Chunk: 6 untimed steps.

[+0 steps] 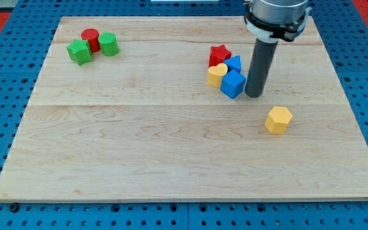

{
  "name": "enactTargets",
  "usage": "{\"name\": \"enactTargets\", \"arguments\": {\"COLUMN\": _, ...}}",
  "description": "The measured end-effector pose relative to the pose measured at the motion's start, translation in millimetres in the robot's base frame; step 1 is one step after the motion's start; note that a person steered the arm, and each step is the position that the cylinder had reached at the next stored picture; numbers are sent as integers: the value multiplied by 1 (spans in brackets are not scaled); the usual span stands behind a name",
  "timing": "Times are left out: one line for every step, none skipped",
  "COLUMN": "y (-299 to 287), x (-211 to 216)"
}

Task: Separate the heart and blue cube

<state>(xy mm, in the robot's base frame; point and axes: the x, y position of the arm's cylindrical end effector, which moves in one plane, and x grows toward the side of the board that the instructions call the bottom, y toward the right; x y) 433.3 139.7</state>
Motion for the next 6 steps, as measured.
{"name": "enactTargets", "arguments": {"y": -43, "x": 24}}
{"name": "enactTargets", "arguments": {"y": -91, "x": 2}}
{"name": "enactTargets", "arguments": {"y": -68, "x": -28}}
{"name": "enactTargets", "arguments": {"y": -30, "x": -53}}
{"name": "enactTargets", "arguments": {"y": -104, "x": -69}}
{"name": "enactTargets", "arguments": {"y": -172, "x": -66}}
